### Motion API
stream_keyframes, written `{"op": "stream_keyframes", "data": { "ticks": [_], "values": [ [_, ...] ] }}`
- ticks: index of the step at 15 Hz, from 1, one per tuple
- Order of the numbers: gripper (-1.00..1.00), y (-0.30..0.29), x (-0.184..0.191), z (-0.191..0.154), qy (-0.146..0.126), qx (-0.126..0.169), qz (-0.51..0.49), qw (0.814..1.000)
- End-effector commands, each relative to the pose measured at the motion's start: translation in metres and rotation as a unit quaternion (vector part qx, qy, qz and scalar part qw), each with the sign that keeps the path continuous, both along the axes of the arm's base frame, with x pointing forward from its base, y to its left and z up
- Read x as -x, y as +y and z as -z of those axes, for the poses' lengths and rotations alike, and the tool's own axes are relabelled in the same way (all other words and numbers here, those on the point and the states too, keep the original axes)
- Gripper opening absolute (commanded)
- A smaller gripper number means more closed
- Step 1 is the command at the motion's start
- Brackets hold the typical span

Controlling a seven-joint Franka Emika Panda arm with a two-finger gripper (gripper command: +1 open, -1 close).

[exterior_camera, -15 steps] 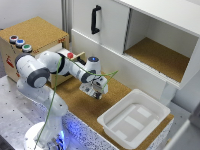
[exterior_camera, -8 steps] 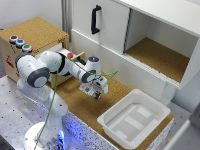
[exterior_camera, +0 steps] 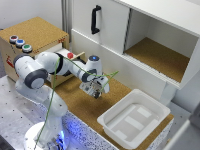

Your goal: Place the grasped purple block inside the right cabinet

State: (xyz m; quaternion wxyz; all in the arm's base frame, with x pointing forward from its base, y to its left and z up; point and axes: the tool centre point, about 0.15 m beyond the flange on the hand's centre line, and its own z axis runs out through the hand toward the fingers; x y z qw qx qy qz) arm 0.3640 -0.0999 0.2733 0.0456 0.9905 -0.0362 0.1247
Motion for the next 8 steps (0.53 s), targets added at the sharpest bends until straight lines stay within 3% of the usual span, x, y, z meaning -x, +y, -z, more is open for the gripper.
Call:
{"op": "stream_keyframes", "data": {
  "ticks": [1,8],
  "values": [
    [-1.00,-0.009,-0.016,-0.071,-0.025,0.037,0.051,0.998],
    [-1.00,-0.065,-0.042,-0.205,-0.096,0.079,0.145,0.981]
  ]
}}
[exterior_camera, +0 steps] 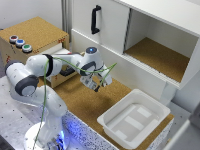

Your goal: Place the grasped purple block inside the right cabinet

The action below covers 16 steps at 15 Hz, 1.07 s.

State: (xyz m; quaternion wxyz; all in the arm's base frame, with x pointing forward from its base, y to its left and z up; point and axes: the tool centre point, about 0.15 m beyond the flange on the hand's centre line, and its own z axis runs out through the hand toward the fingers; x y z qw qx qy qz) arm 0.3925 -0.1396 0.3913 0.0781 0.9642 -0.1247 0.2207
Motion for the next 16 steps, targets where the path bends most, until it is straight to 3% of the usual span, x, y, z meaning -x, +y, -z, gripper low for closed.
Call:
{"op": "stream_keyframes", "data": {
  "ticks": [1,7,12,16],
  "values": [
    [-1.00,-0.032,-0.018,-0.096,-0.001,0.046,0.064,0.997],
    [-1.00,-0.097,-0.116,-0.121,-0.035,0.026,0.029,0.999],
    [-1.00,-0.150,-0.184,-0.113,-0.028,0.010,0.007,1.000],
    [-1.00,-0.167,-0.217,-0.108,-0.032,-0.001,-0.017,0.999]
  ]
}}
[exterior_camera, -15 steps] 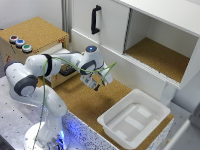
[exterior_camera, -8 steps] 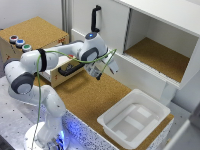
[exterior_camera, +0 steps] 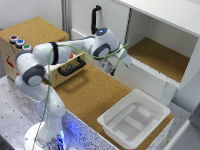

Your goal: Place the grasped purple block inside the right cabinet

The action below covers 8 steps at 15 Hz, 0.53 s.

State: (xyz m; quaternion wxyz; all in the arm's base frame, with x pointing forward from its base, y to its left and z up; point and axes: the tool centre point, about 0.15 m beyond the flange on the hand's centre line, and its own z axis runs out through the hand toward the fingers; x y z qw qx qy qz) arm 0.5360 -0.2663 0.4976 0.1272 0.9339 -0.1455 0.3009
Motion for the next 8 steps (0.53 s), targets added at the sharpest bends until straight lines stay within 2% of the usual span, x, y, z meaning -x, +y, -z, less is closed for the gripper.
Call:
{"op": "stream_keyframes", "data": {
  "ticks": [1,8],
  "values": [
    [-1.00,-0.043,-0.082,0.000,0.047,-0.056,-0.053,0.996],
    [-1.00,-0.046,-0.140,0.019,0.052,-0.063,-0.091,0.992]
  ]
}}
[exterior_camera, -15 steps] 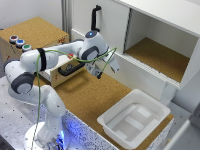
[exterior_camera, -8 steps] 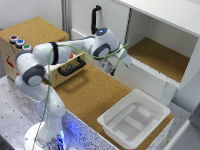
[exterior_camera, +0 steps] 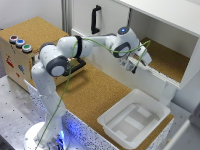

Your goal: Place the grasped purple block inside the right cabinet

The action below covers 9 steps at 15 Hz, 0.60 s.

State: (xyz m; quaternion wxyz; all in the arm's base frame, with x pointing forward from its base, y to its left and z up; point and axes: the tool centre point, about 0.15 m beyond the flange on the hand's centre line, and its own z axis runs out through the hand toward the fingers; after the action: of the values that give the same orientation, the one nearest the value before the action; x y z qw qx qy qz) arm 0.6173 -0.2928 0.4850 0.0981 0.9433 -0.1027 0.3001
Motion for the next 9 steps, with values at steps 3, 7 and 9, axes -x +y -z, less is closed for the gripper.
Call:
{"op": "stream_keyframes", "data": {
  "ticks": [3,7,9],
  "values": [
    [1.00,-0.016,-0.076,0.017,0.051,-0.034,-0.036,0.997],
    [1.00,-0.016,-0.058,0.014,0.014,-0.053,-0.040,0.998],
    [1.00,-0.011,-0.028,-0.002,-0.011,-0.065,-0.049,0.997]
  ]
}}
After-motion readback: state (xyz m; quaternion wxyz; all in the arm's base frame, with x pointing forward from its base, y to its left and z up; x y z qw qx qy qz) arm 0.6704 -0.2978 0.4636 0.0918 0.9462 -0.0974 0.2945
